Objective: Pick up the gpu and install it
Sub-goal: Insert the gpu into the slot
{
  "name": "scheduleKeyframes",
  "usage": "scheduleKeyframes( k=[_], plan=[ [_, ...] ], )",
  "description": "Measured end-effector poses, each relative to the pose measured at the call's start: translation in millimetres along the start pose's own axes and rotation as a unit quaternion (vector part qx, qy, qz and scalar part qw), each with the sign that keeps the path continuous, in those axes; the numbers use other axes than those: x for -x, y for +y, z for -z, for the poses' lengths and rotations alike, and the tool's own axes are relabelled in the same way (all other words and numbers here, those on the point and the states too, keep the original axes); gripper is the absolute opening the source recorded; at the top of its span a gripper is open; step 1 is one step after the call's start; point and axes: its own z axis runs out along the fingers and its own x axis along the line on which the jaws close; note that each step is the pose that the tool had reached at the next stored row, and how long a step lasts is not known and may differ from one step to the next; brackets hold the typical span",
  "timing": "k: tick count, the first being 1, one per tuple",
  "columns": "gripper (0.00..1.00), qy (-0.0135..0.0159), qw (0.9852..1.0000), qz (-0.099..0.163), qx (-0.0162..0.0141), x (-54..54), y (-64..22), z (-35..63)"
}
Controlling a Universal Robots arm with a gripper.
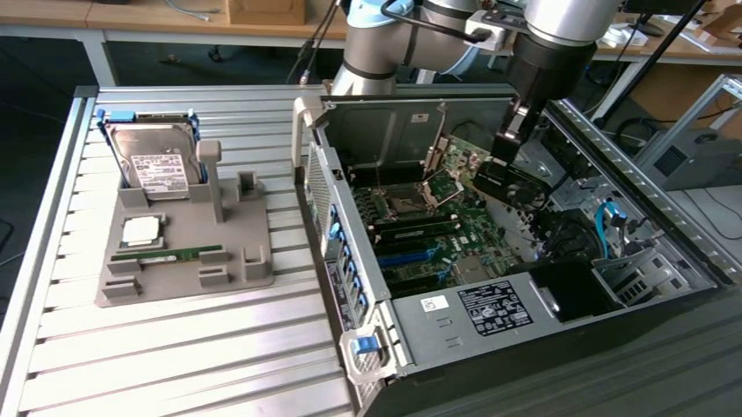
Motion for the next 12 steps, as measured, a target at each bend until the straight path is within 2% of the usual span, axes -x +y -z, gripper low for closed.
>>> scheduleKeyframes(
  k=[5,8,9,11,12],
  plan=[
    [0.27,-0.0008,1.0000,0.010,0.0004,0.0,0.0,-0.2],
    [0.27,-0.0041,0.9989,0.047,0.0018,0.0,0.1,-1.0],
    [0.27,-0.0052,0.9982,0.060,0.0023,0.0,0.1,-1.3],
    [0.27,-0.0091,0.9943,0.106,0.0041,-0.1,0.2,-2.1],
    [0.27,-0.0109,0.9918,0.127,0.0049,-0.1,0.2,-2.4]
  ],
)
